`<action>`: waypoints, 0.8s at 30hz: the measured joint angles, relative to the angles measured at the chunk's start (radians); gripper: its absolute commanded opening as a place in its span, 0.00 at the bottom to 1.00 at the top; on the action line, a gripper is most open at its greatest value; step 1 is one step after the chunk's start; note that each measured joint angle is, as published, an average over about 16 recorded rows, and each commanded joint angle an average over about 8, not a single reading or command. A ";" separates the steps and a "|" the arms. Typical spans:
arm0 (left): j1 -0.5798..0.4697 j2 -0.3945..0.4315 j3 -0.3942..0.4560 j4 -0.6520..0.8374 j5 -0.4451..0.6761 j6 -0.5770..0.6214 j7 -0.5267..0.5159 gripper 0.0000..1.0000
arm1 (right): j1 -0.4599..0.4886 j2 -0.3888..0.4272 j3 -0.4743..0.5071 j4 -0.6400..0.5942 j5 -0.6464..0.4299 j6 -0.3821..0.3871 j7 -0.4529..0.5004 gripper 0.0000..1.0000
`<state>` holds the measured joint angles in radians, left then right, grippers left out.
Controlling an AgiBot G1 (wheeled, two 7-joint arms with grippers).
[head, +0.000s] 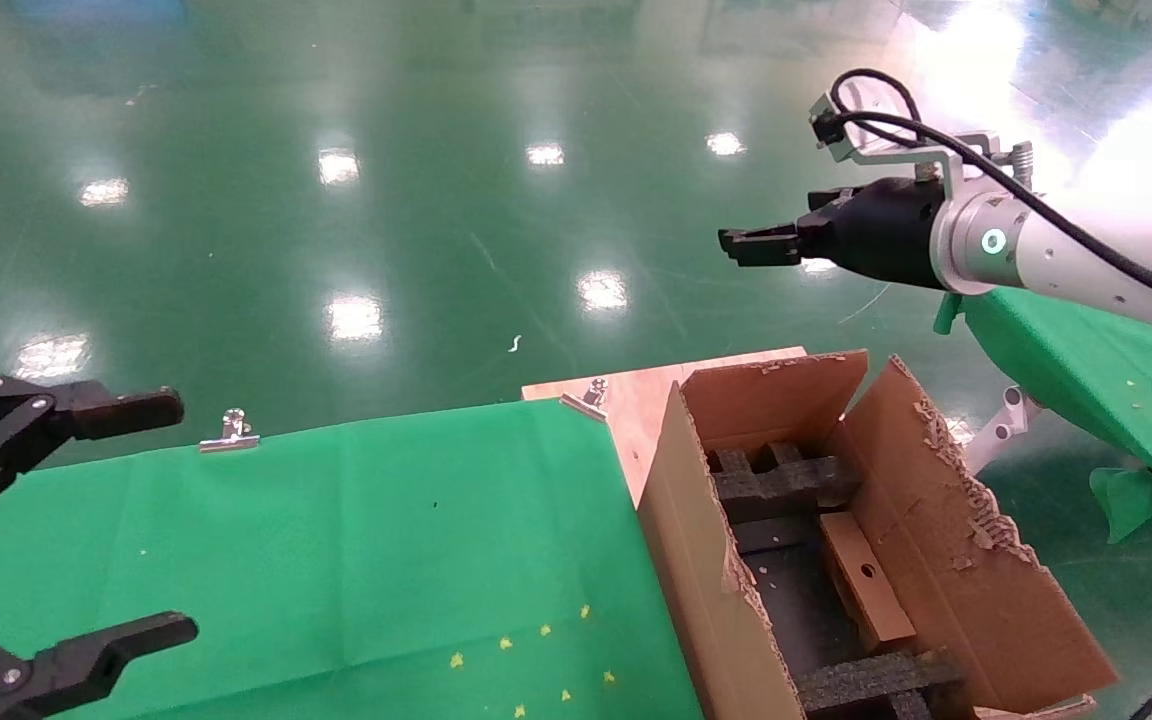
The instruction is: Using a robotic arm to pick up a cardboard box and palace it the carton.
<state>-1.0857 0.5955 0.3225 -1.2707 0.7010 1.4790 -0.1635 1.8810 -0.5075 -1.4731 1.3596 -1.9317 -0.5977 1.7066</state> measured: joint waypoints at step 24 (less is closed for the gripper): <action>0.000 0.000 0.000 0.000 0.000 0.000 0.000 1.00 | -0.124 -0.016 0.184 -0.013 0.189 -0.140 -0.235 1.00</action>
<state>-1.0859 0.5955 0.3228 -1.2703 0.7007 1.4790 -0.1632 1.7570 -0.5237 -1.2891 1.3470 -1.7429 -0.7378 1.4715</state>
